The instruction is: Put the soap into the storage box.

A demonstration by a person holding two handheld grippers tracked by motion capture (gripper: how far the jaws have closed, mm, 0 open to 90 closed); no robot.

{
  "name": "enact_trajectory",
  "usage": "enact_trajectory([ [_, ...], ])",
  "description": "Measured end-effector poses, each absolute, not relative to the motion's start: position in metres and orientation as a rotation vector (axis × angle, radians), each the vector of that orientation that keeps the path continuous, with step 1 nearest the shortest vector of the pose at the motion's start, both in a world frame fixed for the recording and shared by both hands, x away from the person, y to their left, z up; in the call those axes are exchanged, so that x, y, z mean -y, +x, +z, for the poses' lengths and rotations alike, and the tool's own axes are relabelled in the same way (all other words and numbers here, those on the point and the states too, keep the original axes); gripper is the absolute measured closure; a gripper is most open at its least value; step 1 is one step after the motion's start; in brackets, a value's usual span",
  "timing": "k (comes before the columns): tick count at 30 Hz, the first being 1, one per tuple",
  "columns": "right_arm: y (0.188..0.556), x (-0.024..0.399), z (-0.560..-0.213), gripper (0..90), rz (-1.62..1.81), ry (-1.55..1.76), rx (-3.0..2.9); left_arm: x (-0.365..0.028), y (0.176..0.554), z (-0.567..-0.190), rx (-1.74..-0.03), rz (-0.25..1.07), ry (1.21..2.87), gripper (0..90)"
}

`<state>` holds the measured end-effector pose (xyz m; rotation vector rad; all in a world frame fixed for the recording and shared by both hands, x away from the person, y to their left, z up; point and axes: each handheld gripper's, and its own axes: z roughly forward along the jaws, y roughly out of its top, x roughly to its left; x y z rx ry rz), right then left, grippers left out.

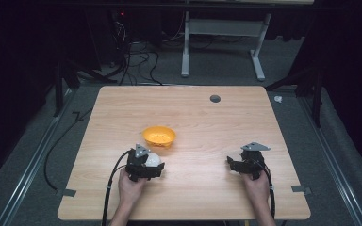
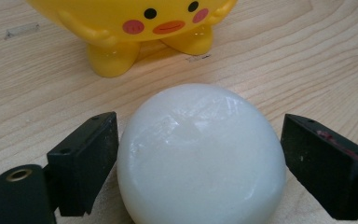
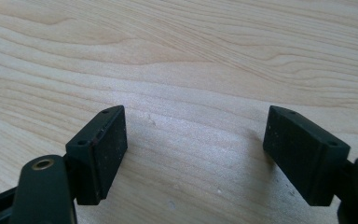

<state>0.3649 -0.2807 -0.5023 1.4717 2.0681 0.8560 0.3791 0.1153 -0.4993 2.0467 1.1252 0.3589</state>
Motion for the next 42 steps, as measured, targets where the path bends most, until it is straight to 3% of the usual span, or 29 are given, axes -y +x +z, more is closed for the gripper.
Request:
enact_trajectory([
  [10, 0.365, 0.281, -0.502, 22.5, 0.856, 1.472, -2.068, -0.114, 0.38, -0.502, -1.124, 0.362, 2.069, 16.1],
  [17, 0.365, 0.281, -0.502, 22.5, 0.856, 1.472, -2.068, -0.114, 0.378, -0.503, -1.11, 0.38, 2.081, 23.7],
  [42, 0.365, 0.281, -0.502, 22.4, 0.856, 1.472, -2.068, -0.116, 0.373, -0.491, -1.089, 0.374, 2.073, 24.3],
])
